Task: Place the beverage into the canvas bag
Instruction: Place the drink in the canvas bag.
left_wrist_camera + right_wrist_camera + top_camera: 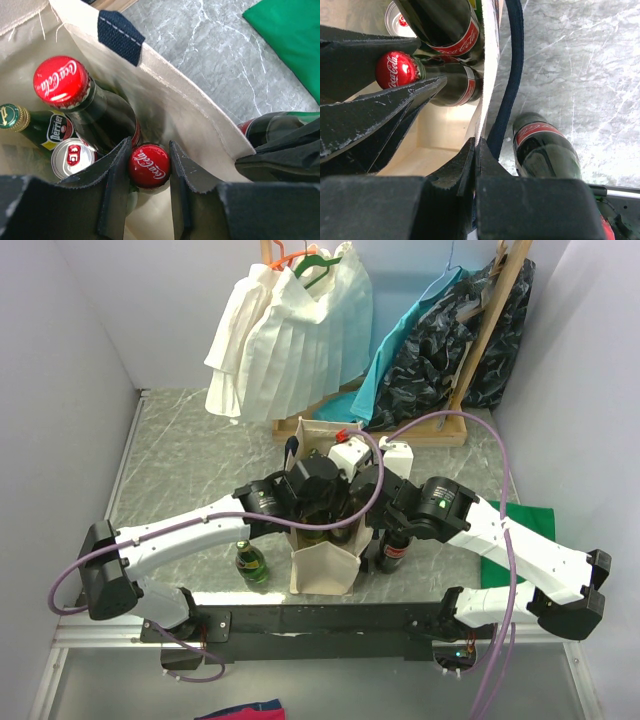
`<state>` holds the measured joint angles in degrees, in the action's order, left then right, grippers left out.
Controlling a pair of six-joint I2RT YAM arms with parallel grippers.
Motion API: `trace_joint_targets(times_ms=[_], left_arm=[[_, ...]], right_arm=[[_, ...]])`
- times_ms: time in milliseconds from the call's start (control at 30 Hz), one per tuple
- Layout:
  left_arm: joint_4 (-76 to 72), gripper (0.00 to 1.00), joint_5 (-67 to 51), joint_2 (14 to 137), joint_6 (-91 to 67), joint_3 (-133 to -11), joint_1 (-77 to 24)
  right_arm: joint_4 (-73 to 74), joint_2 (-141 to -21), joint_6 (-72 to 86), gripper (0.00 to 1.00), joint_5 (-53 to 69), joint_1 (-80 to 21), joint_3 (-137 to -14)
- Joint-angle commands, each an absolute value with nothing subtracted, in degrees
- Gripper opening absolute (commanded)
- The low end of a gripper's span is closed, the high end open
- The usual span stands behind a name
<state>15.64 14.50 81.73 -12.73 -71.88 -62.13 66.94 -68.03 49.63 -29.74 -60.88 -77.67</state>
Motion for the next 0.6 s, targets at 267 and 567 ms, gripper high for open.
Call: trace_joint_targets(times_ms=[267, 567], left_arm=[[5.2, 0.01, 17.5, 76.6, -13.2, -69.6, -62.3], [5.5, 0.01, 17.3, 77.2, -14.1, -68.2, -62.3]], right_arm=[[66.4, -65.1, 49.8, 0.00, -31.5, -61.3, -78.9], [65.9, -64.7, 50.0, 0.00, -31.3, -61.3, -78.3]])
